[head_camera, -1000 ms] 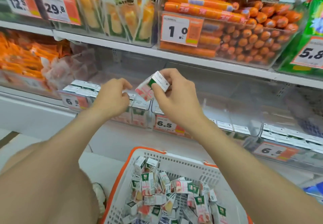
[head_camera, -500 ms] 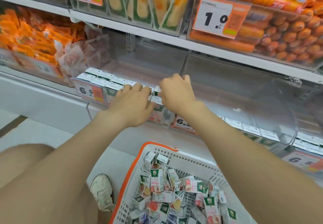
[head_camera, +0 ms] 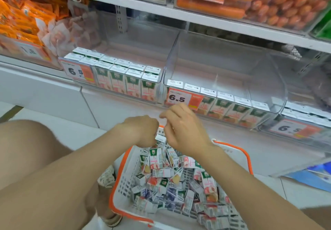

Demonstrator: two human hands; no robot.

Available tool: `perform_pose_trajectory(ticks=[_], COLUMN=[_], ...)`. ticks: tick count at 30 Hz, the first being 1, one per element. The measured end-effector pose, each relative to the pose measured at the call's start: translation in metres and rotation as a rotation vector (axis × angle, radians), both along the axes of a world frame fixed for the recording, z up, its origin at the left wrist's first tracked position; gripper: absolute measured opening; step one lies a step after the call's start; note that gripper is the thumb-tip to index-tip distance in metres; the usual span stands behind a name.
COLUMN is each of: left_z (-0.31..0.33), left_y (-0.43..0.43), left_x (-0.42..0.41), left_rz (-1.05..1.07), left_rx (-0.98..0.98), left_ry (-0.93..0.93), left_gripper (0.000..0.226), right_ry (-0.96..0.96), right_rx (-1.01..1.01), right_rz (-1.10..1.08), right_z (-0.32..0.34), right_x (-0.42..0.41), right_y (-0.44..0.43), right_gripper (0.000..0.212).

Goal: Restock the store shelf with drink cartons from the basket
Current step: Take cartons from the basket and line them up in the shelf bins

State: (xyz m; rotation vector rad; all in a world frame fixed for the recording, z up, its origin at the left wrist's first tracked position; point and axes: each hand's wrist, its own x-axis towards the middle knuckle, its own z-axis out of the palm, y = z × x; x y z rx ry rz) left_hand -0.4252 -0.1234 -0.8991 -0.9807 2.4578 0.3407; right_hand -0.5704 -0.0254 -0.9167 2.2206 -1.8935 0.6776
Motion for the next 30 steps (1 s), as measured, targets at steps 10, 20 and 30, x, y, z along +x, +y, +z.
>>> perform_pose_trajectory(ticks=[10, 20, 30], left_z=[-0.131, -0.194, -0.205], left_y=[0.016, 0.04, 0.063], left_x=[-0.013, -0.024, -0.037], left_rz=[-0.246, -0.442, -0.614], left_rx=[0.101, 0.115, -0.02], left_ry=[-0.218, -0.134, -0.247], left_gripper=[0.027, 0.105, 0.098], right_ry=[-0.079, -0.174, 0.005], right_rx=[0.703, 0.905, 0.931], right_rz=[-0.308, -0.608, -0.655], right_z=[-0.115, -0.206, -0.226], right_x=[-0.065, -0.123, -0.13], right_y=[0.048, 0.092, 0.099], right_gripper=[0.031, 0.05, 0.056])
